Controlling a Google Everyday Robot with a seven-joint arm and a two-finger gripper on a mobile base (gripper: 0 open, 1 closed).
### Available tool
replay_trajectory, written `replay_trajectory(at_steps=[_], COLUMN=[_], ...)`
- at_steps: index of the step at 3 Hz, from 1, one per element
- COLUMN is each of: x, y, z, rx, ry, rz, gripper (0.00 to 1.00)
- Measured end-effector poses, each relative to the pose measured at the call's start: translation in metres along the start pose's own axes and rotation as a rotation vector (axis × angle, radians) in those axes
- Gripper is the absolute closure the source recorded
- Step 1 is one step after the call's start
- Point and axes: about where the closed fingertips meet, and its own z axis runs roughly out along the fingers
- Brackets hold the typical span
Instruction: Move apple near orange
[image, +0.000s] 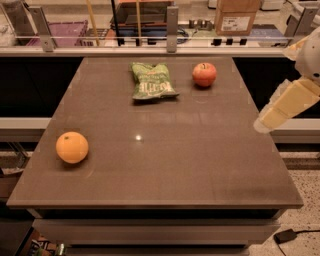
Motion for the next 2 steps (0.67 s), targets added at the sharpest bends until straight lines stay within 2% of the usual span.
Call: replay_trajectory(at_steps=[1, 2], x=[-0.010, -0.006], y=[-0.005, -0.016], z=[0.006, 0.015], rx=[0.097, 0.166], ry=[-0.001, 0.031], rz=[0.110, 0.226], gripper=[0.00, 0.00])
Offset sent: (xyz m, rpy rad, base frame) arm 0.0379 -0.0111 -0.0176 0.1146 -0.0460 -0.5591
